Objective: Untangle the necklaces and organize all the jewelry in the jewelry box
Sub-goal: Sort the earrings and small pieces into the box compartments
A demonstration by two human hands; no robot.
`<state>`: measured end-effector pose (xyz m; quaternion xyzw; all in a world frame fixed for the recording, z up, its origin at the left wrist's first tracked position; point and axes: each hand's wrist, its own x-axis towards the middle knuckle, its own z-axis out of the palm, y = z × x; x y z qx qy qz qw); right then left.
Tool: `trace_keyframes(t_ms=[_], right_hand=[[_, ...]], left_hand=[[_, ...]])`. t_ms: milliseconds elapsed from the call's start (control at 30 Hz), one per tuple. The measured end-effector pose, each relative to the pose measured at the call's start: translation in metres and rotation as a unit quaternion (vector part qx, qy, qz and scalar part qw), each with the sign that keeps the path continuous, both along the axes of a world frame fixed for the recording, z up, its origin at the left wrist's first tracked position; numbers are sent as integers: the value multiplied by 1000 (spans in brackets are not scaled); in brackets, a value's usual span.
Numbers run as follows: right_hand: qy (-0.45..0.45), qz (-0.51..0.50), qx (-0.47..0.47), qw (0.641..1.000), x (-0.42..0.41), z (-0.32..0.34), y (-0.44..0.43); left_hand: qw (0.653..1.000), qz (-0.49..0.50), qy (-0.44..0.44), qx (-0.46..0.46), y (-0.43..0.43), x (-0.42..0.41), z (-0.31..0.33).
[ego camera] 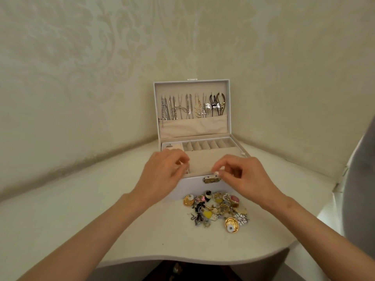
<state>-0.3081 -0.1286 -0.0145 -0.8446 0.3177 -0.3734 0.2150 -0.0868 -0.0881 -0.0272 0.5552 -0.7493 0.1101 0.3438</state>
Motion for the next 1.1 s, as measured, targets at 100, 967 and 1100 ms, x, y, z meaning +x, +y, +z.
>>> trace_keyframes(t_ms=[100, 967, 1100], right_hand=[[141, -28, -15, 989, -12, -11, 6], [248, 22, -19, 968, 8, -23, 15], [255, 31, -9, 967, 6, -24, 15]], left_hand=[[999, -21, 40, 22, 22, -16, -18], [995, -53, -66, 53, 39, 2, -44], [995, -61, -70, 40, 41, -1, -43]])
